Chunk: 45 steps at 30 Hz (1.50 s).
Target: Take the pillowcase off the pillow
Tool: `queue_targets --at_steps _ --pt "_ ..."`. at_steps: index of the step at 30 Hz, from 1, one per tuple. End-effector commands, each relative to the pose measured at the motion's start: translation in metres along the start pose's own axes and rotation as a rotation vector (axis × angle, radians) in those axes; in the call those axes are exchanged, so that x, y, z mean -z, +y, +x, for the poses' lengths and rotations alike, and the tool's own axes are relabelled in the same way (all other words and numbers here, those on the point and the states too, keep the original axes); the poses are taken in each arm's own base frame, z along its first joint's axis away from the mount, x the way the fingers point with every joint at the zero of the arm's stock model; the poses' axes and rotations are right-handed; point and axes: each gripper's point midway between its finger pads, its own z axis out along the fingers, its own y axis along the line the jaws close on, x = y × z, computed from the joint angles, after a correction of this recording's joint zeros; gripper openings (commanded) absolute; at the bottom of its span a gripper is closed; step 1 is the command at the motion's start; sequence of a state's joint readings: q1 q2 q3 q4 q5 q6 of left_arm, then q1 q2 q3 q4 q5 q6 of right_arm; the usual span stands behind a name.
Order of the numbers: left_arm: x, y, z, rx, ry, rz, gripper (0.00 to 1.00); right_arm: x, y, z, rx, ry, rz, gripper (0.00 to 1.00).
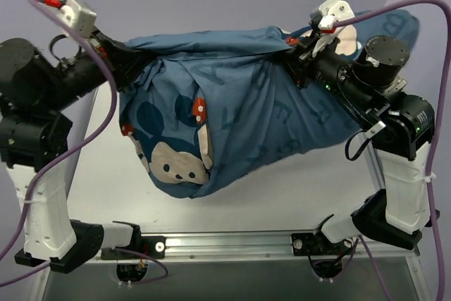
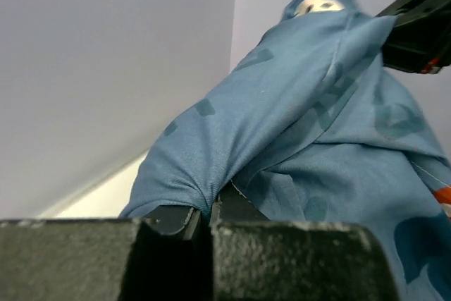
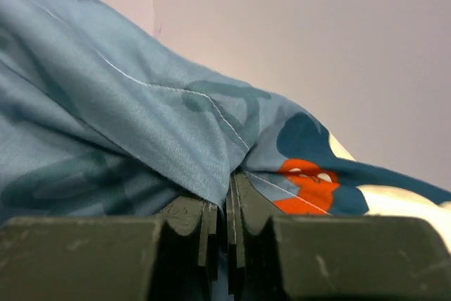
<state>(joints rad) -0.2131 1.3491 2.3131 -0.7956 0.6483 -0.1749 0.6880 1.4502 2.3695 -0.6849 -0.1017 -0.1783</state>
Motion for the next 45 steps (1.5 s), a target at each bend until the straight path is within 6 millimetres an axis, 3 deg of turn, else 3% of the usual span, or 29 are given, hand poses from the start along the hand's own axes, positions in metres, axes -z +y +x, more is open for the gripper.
queue_targets --at_steps 1,2,3,4,5,6,7,8,9,10,11,13,14,15,16,17,18,19,20,21,22,23,28,32,35,38,39,43,45 --pt "-0.042 0.075 0.074 0.192 0.142 -0.172 0.02 -0.053 -0.024 0.045 -0.065 0.101 0.018 0.0" --pt "-0.046 0.087 0.092 0.207 0.174 -0.202 0.02 -0.087 -0.028 0.088 -0.091 0.19 -0.002 0.0" --pt "-0.048 0.101 0.111 0.225 0.209 -0.249 0.02 -0.106 -0.033 0.115 -0.121 0.239 -0.012 0.0" --pt "-0.05 0.12 0.155 0.268 0.291 -0.304 0.02 -0.123 -0.04 0.14 -0.142 0.286 -0.011 0.0" --pt "-0.049 0.138 0.174 0.253 0.314 -0.362 0.02 -0.154 -0.058 0.188 -0.162 0.377 0.037 0.0" --pt "-0.047 0.148 0.196 0.265 0.351 -0.386 0.02 -0.17 -0.066 0.211 -0.165 0.422 0.063 0.01" --pt "-0.036 0.167 0.243 0.312 0.434 -0.435 0.02 -0.184 -0.072 0.227 -0.16 0.455 0.087 0.15" --pt "-0.032 0.178 0.26 0.305 0.455 -0.447 0.02 -0.206 -0.078 0.28 -0.172 0.561 0.127 0.24" --pt "-0.025 0.188 0.283 0.323 0.496 -0.471 0.02 -0.219 -0.084 0.273 -0.177 0.529 0.148 0.35" --pt "-0.005 0.205 0.317 0.353 0.559 -0.524 0.02 -0.227 -0.085 0.284 -0.21 0.541 0.165 0.53" --pt "0.004 0.214 0.335 0.367 0.589 -0.548 0.02 -0.237 -0.084 0.306 -0.237 0.573 0.175 0.57" --pt "0.033 0.24 0.365 0.383 0.638 -0.62 0.02 -0.239 -0.08 0.313 -0.312 0.575 0.195 0.6" --pt "0.047 0.245 0.39 0.399 0.669 -0.646 0.02 -0.238 -0.08 0.294 -0.319 0.521 0.195 0.64" --pt "0.055 0.249 0.399 0.397 0.676 -0.664 0.02 -0.234 -0.079 0.291 -0.324 0.511 0.205 0.66" --pt "0.065 0.252 0.407 0.397 0.685 -0.684 0.02 -0.225 -0.072 0.32 -0.331 0.575 0.214 0.7" --pt "0.075 0.258 0.411 0.386 0.684 -0.704 0.02 -0.214 -0.076 0.293 -0.332 0.51 0.236 0.71" --pt "0.085 0.253 0.422 0.394 0.708 -0.708 0.02 -0.205 -0.076 0.293 -0.336 0.513 0.259 0.71" --pt "0.09 0.251 0.425 0.392 0.716 -0.712 0.02 -0.188 -0.077 0.323 -0.338 0.588 0.311 0.71" --pt "0.096 0.25 0.426 0.352 0.734 -0.695 0.02 -0.173 -0.081 0.306 -0.341 0.553 0.342 0.71" --pt "0.101 0.243 0.428 0.333 0.742 -0.685 0.02 -0.162 -0.081 0.311 -0.353 0.56 0.376 0.71" --pt "0.103 0.24 0.427 0.306 0.75 -0.667 0.02 -0.145 -0.078 0.341 -0.354 0.623 0.41 0.71" --pt "0.107 0.235 0.427 0.293 0.76 -0.657 0.02 -0.132 -0.077 0.331 -0.36 0.603 0.421 0.71" --pt "0.127 0.214 0.426 0.22 0.82 -0.621 0.02 -0.082 -0.071 0.342 -0.391 0.645 0.485 0.71" --pt "0.141 0.214 0.433 0.186 0.841 -0.647 0.02 -0.049 -0.078 0.316 -0.373 0.615 0.541 0.73" --pt "0.144 0.215 0.433 0.184 0.835 -0.659 0.02 -0.027 -0.075 0.326 -0.374 0.671 0.567 0.74" --pt "0.144 0.216 0.432 0.172 0.823 -0.658 0.02 -0.013 -0.049 0.37 -0.452 0.74 0.516 0.75" --pt "0.144 0.216 0.431 0.166 0.818 -0.66 0.02 -0.004 -0.024 0.404 -0.515 0.815 0.437 0.77" --pt "0.142 0.214 0.433 0.137 0.806 -0.631 0.02 -0.028 0.015 0.445 -0.69 0.807 0.295 0.8" --pt "0.142 0.209 0.435 0.133 0.817 -0.601 0.02 -0.042 0.014 0.451 -0.713 0.789 0.288 0.8"
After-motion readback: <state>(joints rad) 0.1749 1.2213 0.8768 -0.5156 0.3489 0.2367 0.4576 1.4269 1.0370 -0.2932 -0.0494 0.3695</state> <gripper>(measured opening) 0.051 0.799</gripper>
